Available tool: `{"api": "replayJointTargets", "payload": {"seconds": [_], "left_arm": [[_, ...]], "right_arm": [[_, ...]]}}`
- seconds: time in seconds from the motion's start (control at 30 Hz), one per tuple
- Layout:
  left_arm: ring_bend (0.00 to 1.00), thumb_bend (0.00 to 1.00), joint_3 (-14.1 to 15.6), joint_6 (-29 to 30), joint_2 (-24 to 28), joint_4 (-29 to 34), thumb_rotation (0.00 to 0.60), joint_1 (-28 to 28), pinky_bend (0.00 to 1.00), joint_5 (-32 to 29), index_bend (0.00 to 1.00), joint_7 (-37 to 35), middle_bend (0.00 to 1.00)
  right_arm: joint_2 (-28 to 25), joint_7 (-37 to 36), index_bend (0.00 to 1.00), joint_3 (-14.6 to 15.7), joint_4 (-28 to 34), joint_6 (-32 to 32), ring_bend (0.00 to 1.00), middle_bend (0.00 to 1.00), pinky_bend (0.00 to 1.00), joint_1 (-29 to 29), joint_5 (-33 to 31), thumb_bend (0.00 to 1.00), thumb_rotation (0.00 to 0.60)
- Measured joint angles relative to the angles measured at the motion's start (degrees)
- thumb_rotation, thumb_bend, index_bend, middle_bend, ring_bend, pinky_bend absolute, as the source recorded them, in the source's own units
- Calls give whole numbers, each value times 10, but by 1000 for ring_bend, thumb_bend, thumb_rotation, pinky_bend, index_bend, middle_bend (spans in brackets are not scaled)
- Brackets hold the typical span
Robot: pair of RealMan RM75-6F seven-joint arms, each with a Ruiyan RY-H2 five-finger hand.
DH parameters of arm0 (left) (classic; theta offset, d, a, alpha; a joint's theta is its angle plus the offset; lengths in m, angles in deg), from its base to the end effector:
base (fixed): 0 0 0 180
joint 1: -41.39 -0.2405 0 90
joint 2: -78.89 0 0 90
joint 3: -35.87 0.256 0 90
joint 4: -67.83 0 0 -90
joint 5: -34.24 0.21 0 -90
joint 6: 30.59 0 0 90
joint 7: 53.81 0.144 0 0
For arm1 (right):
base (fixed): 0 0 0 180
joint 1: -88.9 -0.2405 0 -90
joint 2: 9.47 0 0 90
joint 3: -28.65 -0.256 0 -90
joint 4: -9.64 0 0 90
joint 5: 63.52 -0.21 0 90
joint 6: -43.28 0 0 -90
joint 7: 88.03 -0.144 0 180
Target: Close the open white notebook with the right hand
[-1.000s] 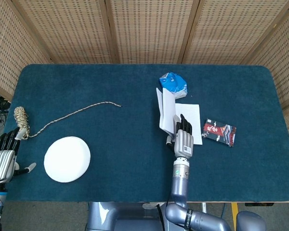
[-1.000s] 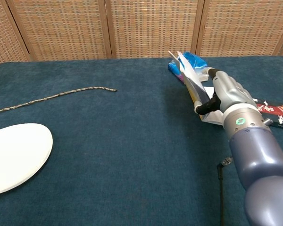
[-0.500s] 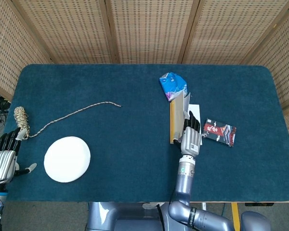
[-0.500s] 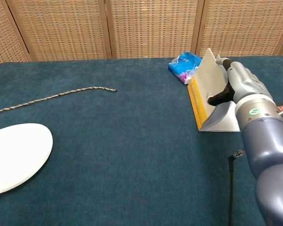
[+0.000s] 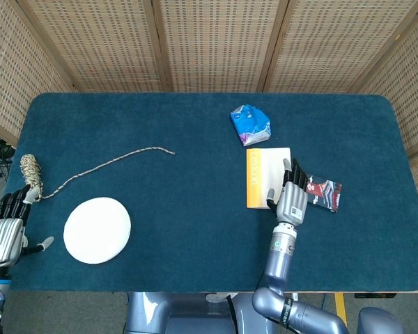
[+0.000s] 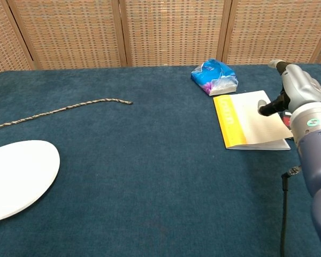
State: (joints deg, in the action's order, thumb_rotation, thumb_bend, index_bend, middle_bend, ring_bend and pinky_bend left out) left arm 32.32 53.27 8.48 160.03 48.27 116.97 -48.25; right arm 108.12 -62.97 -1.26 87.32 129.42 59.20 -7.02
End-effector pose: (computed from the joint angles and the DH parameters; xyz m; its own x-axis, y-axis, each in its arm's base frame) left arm -0.3018 0.1933 0.1253 0.3805 0.0107 0.9247 0.9247 0.0083 -0.3805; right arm -0.1476 -0.3172 -0.0346 -0.0315 0.1657 0.9857 -0.9636 0.2571 -0.0740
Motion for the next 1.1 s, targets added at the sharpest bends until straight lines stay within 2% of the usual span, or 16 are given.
{"api": "replayJointTargets", "payload": {"seconds": [0.13,0.33,0.47,0.67,0.97,1.1], "left_arm": [[0,102,-1,2,1,-1,600,-1,0,-1,0,-2,0],[0,102,-2,1,0,-4,600,-1,0,-4,0,4,0],[0,102,-2,4,-3,-6,600,-2,0,-3,0,11,0],[0,102,-3,13,-7,-8,600,-3,0,1,0,25,0],[0,102,-2,31,-8,-3,600,-10,0,9,0,43,0],[0,102,-2,36,-9,-1,600,-11,0,12,0,52,0]], "right_arm": [[-21,-5,45,20,11,-11,0,0,0,9,11,408,600],[-98,-5,44,81,38,-58,0,0,0,31,32,288,600],[-171,-7,42,139,49,-80,0,0,0,52,74,261,600],[-256,-46,39,202,47,-90,0,0,0,91,134,242,600],[-325,-93,34,254,23,-61,0,0,0,130,210,238,600],[-345,-113,33,263,12,-52,0,0,0,142,225,238,600]]}}
